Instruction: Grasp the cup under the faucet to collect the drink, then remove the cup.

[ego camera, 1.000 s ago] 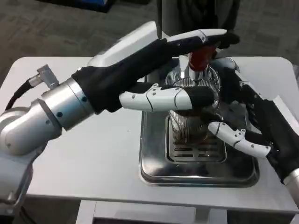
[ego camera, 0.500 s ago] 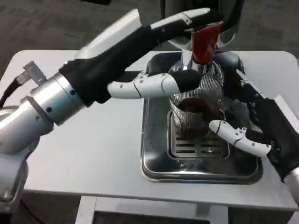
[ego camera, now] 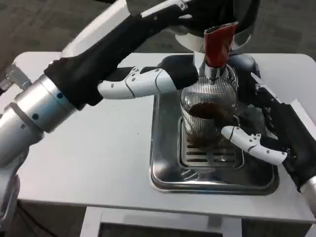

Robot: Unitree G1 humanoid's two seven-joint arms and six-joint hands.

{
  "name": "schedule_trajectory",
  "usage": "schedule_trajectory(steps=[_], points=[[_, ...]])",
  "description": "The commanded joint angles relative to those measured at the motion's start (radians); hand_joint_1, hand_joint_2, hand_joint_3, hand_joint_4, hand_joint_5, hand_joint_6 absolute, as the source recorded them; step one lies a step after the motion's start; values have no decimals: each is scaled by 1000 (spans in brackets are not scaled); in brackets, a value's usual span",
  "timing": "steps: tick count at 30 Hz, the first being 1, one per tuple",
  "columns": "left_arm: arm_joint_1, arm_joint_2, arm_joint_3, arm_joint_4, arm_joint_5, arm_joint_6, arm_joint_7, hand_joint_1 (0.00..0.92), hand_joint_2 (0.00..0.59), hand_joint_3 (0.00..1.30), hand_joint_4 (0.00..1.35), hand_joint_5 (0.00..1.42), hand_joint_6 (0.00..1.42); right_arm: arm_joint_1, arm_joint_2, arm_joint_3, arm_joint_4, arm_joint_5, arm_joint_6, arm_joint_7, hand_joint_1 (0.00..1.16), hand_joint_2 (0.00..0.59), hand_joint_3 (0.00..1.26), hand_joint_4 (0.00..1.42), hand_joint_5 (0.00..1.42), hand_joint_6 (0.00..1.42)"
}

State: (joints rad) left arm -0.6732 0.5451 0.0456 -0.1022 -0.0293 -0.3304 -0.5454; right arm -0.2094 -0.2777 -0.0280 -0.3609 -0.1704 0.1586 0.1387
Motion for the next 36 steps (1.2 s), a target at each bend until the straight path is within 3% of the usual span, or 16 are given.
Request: schedule_trajectory(steps=[1,16,24,36], points=[[53,26,27,-65,-16,6,-6,53,105,167,158,257,272,2,11,3,-12,-3,8,-11,613,260,74,22,71,178],[310,55,149,-225,-51,25,10,65,109,190,174,272,293,11,13,-1,-23,5,13,-10,613,260,74,22,73,178],[475,29,222,-311,-8,11,68,72,110,183,174,264,285,21,13,-9,-26,10,9,-9,603,259,74,22,75,178],[693,-8,282,-421,89,-16,141,73,111,164,119,223,213,35,12,-21,-32,20,4,-7,599,247,48,32,143,256]])
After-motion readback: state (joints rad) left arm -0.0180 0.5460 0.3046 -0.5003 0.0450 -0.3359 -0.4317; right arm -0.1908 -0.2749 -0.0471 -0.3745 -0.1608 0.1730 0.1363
